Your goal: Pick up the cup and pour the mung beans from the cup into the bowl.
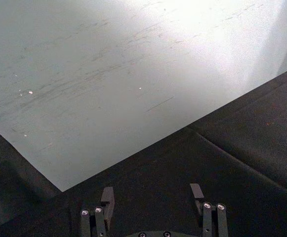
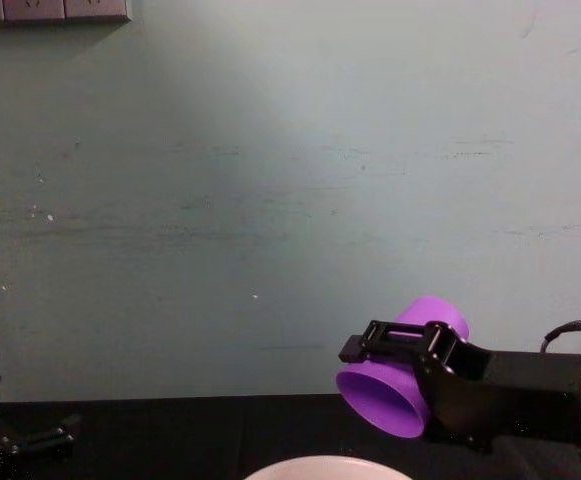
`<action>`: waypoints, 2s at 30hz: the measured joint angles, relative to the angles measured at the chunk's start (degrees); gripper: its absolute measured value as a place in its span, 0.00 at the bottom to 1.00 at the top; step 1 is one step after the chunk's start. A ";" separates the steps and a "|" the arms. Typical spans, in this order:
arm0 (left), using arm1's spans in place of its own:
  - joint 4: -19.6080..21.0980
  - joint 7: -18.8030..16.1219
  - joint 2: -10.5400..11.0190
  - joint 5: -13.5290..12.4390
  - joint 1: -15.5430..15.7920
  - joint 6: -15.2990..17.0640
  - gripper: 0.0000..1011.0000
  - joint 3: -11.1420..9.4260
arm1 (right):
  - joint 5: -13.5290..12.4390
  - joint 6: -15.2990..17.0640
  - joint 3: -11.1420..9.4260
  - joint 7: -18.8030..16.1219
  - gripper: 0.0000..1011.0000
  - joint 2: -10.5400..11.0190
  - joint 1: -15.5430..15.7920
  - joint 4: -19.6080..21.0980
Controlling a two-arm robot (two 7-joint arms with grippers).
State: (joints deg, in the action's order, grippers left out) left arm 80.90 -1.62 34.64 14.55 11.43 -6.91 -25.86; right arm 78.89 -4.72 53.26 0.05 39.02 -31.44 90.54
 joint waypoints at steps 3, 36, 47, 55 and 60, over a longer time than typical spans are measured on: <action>0.00 0.00 0.00 0.00 0.00 0.00 0.99 0.00 | -2.88 -0.52 -0.72 0.14 0.74 -0.16 0.23 -0.14; 0.00 0.00 0.00 0.00 0.00 0.00 0.99 0.00 | -80.59 -8.62 -26.51 -16.59 0.74 -9.17 13.73 -6.63; 0.00 0.00 0.00 0.00 0.00 0.00 0.99 0.00 | -91.82 -4.70 -30.70 -20.96 0.74 -13.77 15.07 -11.71; 0.00 0.00 0.00 0.00 0.00 0.00 0.99 0.00 | -91.41 -4.70 -30.54 -21.03 0.74 -13.63 15.05 -11.56; 0.00 0.00 0.00 0.00 0.00 0.00 0.99 0.00 | -91.07 -4.88 -30.40 -20.89 0.74 -13.51 15.00 -11.44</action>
State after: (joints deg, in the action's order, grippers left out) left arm 80.90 -1.62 34.65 14.55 11.43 -6.91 -25.86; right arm -12.18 -9.60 22.86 -20.85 25.51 -16.44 79.10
